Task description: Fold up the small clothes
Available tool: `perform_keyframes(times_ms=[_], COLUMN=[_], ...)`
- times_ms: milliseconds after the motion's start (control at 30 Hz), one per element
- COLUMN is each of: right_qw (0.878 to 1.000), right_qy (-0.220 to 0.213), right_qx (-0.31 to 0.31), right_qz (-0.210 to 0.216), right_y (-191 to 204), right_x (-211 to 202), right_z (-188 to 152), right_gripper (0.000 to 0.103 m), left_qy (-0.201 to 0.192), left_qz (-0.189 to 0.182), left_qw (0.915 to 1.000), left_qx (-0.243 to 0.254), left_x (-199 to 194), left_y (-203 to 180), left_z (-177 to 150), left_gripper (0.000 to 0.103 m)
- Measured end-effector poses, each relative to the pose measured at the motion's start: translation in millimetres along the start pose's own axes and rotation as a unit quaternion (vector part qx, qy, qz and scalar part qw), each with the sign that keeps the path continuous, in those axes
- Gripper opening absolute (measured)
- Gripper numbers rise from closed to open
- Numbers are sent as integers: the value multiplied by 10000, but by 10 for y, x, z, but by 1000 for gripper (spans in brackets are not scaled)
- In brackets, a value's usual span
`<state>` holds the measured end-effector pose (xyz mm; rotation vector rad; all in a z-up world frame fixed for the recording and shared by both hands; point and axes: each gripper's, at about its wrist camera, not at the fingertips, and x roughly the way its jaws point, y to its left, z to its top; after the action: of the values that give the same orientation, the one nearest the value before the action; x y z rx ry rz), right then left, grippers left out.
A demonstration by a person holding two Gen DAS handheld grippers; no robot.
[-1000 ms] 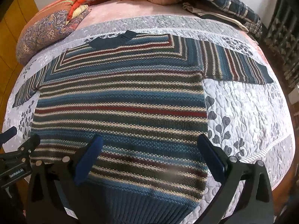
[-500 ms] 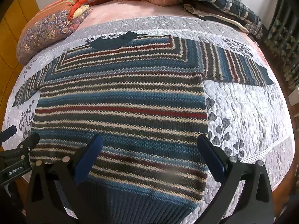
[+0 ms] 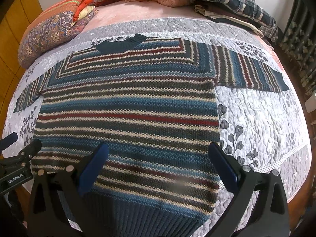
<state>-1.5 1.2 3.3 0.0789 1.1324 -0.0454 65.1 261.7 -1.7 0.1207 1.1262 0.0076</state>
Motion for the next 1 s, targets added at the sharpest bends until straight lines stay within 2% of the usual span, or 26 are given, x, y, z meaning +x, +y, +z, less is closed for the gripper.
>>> perform_keyframes(times_ms=[767, 867, 1000], right_qw=[10000, 9996, 9976], right_qy=[13, 29, 123], right_qx=[69, 261, 677], right_qz=[62, 122, 19], right_y=[-27, -161, -597], right_x=[-9, 4, 97], right_z=[24, 107, 395], right_gripper=[100, 100, 100], left_qy=[-80, -75, 87], left_qz=[-47, 3, 31], left_qw=[10000, 10000, 9999], left_qx=[8, 61, 48], left_x=[-28, 19, 186], left_y=[-57, -115, -200], left_z=[45, 73, 145], left_gripper=[99, 99, 99])
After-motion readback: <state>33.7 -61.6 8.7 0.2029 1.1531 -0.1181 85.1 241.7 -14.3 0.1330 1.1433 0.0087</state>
